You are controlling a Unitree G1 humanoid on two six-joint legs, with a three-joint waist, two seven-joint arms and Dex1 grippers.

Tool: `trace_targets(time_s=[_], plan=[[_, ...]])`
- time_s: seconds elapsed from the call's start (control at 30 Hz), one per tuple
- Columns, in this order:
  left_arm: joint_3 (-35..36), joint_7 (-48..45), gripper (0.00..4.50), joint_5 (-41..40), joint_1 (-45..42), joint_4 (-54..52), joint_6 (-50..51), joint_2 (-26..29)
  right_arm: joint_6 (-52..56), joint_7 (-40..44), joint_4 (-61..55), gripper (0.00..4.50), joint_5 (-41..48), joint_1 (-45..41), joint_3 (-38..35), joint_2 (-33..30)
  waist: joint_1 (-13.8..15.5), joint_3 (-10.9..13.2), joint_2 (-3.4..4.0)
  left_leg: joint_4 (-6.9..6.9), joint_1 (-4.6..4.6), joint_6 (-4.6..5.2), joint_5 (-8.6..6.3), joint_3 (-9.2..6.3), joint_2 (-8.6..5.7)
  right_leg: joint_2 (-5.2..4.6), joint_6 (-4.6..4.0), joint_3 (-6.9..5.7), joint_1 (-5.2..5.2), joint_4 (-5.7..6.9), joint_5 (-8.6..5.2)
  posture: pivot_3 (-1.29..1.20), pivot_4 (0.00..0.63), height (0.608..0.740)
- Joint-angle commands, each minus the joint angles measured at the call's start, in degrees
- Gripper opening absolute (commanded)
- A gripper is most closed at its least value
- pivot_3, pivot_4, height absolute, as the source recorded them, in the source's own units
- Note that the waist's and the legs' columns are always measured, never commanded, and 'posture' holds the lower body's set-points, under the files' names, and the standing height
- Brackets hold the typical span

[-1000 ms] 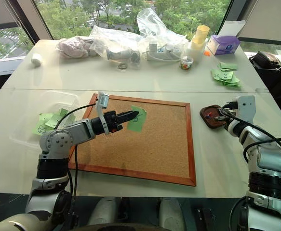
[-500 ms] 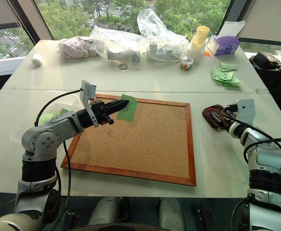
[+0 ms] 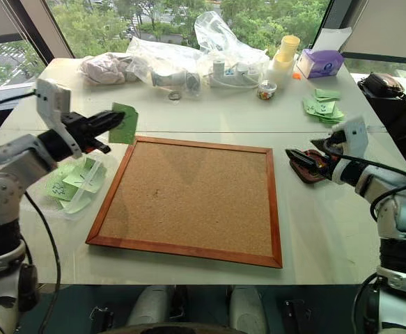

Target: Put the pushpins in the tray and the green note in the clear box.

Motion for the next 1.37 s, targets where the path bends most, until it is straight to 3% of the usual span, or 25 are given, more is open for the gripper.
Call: trace_targets(time_s=[0.03,0.1,0.23,0.5,0.6,0.83,1.1,1.23,1.37], plan=[[0.8,-2.2,0.0,1.1,-1.8,-0.4,-1.3,3.4,3.9,5.9,-4.2,4.46,5.9,-4.4,1.1,-3.1,0.2,0.0,-0.02,0.0,0.0,0.0,0.0,0.0,-0.01,0.0,0.0,0.0,0.03,-0.02,0.0,0.0,0.15,0.74],[0.1,-2.1,0.0,2.2,-2.3,0.6,-0.9,4.8,4.7,8.3,-4.0,4.46,6.6,-6.5,2.9,-4.5,0.5,0.0,-0.06,0.02,-0.01,0.02,-0.01,0.0,-0.02,-0.03,0.0,0.0,0.06,-0.03,0.0,0.0,0.15,0.74],[1.5,-2.8,0.0,7.0,4.8,2.9,-3.4,7.6,3.7,13.6,-7.6,4.46,7.0,-7.7,10.0,-4.1,0.2,0.0,-0.06,0.01,-0.03,0.06,-0.03,0.03,-0.03,-0.05,0.0,0.0,0.02,-0.04,0.0,0.0,0.15,0.74],[3.1,-2.7,0.0,9.7,13.6,5.7,-4.8,7.2,0.4,15.6,-6.5,4.46,4.4,-8.9,15.3,-3.3,0.5,0.1,-0.13,-0.01,-0.1,0.05,-0.03,0.04,0.01,-0.1,-0.01,0.0,-0.13,0.01,0.0,0.0,0.15,0.74],[4.3,-2.8,1.04,9.6,13.4,7.4,-5.1,6.9,-0.4,15.8,-6.2,4.5,4.0,-8.2,15.3,-3.3,0.4,0.1,-0.14,-0.01,-0.11,0.06,-0.04,0.04,0.01,-0.14,-0.01,0.0,-0.14,0.0,0.0,0.0,0.15,0.74],[7.4,-7.1,4.45,7.1,13.4,6.3,-4.5,9.4,-2.1,14.6,-7.2,4.5,3.4,-5.6,14.2,-2.5,0.1,0.1,-0.14,-0.02,-0.11,0.06,-0.04,0.05,0.0,-0.13,-0.01,0.0,-0.16,0.02,0.0,0.0,0.15,0.74],[8.3,-13.0,4.45,-1.7,8.7,2.2,-0.6,10.8,0.1,10.4,-13.2,4.5,5.8,-1.6,10.5,-2.7,0.4,0.1,-0.17,-0.01,-0.11,0.05,-0.04,0.04,0.03,-0.15,-0.01,-0.01,-0.14,0.04,0.0,0.0,0.15,0.74],[1.4,-16.9,4.45,-5.3,7.3,-4.4,1.1,9.7,1.6,10.1,-15.3,4.5,7.2,3.8,5.4,-5.2,1.0,0.1,-0.17,0.0,-0.11,0.06,-0.04,0.05,-0.02,-0.15,-0.01,0.0,-0.12,0.02,0.0,0.0,0.15,0.74],[-5.5,-22.0,4.45,-3.8,9.9,-6.6,-0.9,10.0,1.2,10.7,-17.9,4.5,7.3,8.9,3.6,-7.0,1.2,0.1,-0.15,0.0,-0.06,0.05,-0.04,0.07,-0.03,-0.1,-0.01,0.0,-0.11,0.05,0.0,0.0,0.15,0.74]])
